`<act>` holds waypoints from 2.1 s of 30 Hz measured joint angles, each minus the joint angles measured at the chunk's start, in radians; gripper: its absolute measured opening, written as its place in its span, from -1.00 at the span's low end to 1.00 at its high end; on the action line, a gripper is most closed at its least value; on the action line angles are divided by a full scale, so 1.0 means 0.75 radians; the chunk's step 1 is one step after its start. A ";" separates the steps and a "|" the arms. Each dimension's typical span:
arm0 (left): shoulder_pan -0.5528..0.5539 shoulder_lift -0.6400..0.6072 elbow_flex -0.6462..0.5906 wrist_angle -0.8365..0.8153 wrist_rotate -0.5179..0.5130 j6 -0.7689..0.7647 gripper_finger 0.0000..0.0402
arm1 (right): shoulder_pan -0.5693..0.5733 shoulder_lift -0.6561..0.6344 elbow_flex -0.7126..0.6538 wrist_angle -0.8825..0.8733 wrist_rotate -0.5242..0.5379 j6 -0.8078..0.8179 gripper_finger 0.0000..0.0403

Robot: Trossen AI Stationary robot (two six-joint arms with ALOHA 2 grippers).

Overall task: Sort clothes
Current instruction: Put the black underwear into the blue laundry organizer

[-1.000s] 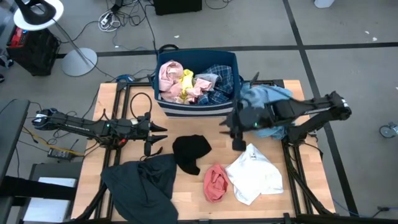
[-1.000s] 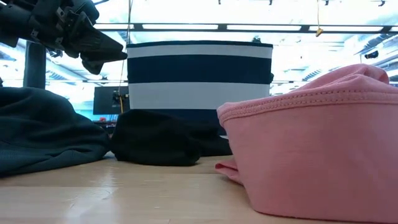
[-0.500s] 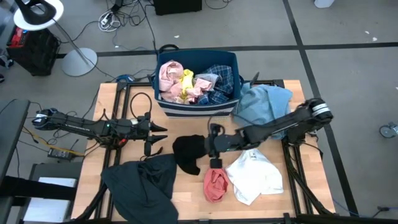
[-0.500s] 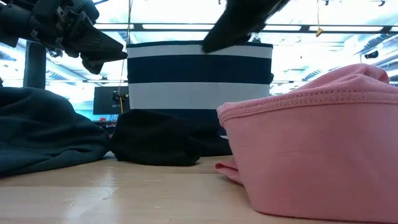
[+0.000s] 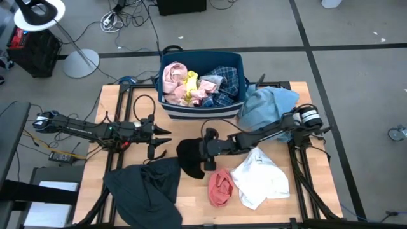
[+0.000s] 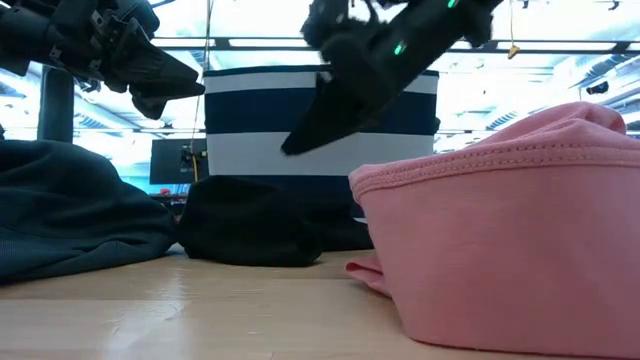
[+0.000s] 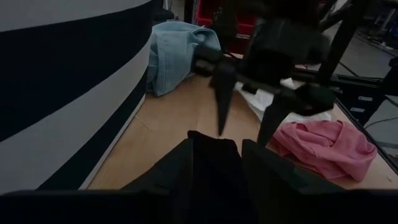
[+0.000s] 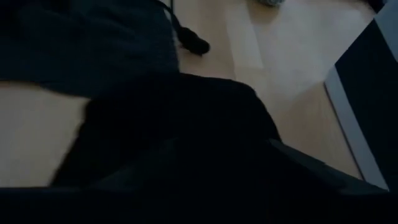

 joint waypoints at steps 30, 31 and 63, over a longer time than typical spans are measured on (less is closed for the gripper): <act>0.000 -0.001 0.000 0.002 0.001 0.002 -0.28 | -0.047 0.100 0.000 0.201 -0.055 -0.037 -0.89; 0.000 -0.001 0.000 0.001 0.001 0.002 -0.28 | -0.047 0.055 0.000 0.192 -0.050 -0.038 -0.90; 0.000 0.000 0.000 0.010 0.001 0.034 -0.28 | -0.666 -0.533 0.001 0.320 0.136 -0.266 -0.84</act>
